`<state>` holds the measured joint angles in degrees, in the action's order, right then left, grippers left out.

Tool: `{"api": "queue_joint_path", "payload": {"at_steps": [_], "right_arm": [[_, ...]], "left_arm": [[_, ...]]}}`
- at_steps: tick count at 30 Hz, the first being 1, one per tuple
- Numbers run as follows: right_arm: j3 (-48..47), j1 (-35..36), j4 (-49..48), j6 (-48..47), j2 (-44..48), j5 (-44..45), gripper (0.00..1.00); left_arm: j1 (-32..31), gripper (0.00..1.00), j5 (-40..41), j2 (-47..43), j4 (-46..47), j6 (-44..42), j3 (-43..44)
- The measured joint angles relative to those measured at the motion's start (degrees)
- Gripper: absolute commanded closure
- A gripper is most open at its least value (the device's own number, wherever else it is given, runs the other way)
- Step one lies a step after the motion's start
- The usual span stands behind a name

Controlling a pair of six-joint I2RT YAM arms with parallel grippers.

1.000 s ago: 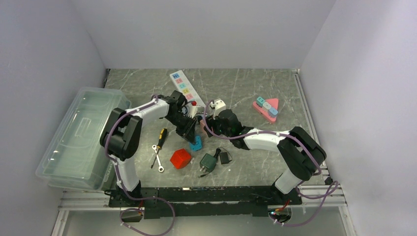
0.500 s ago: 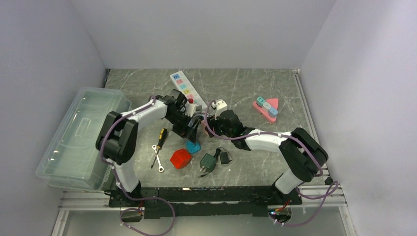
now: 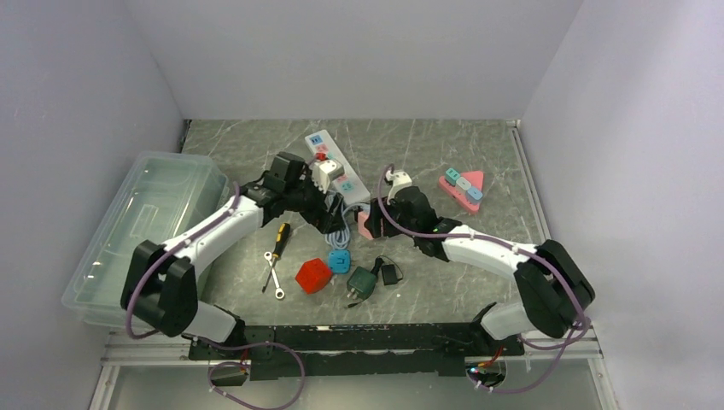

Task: Pull the plug off the socket
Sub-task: Remove the plug from the socket.

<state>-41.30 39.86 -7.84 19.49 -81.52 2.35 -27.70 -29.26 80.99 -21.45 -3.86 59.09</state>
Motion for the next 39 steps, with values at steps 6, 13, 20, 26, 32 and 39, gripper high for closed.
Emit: {"api": "queue_joint_path", "payload": {"at_steps": [6, 13, 20, 26, 32, 39], "right_arm": [[-2.19, -0.33, 5.62, 5.84, 3.34, -0.35, 1.00], [-4.44, -0.07, 8.76, 10.43, 3.78, -0.46, 1.00], [-5.88, 2.03, 11.23, 13.49, 3.85, 1.31, 1.00], [-5.92, 3.26, 11.56, 15.65, 3.85, 3.82, 1.00], [-5.92, 4.46, 11.50, 17.18, 3.85, 6.64, 1.00], [-5.92, 4.92, 11.43, 17.99, 3.85, 9.01, 1.00]], "left_arm": [[-3.50, 0.06, -3.23, 6.93, 1.14, 1.64, 0.00], [-4.52, 0.04, -7.02, 9.31, 4.44, 6.80, 0.00], [-4.52, 0.01, -6.93, 11.37, 6.14, 11.61, 0.00], [-4.46, 0.00, -8.50, 13.16, 7.43, 15.67, 0.00], [-4.09, 0.00, -11.37, 14.19, 9.49, 18.93, -0.37], [-3.21, 0.13, -16.20, 16.96, 12.61, 22.69, -0.85]]}}
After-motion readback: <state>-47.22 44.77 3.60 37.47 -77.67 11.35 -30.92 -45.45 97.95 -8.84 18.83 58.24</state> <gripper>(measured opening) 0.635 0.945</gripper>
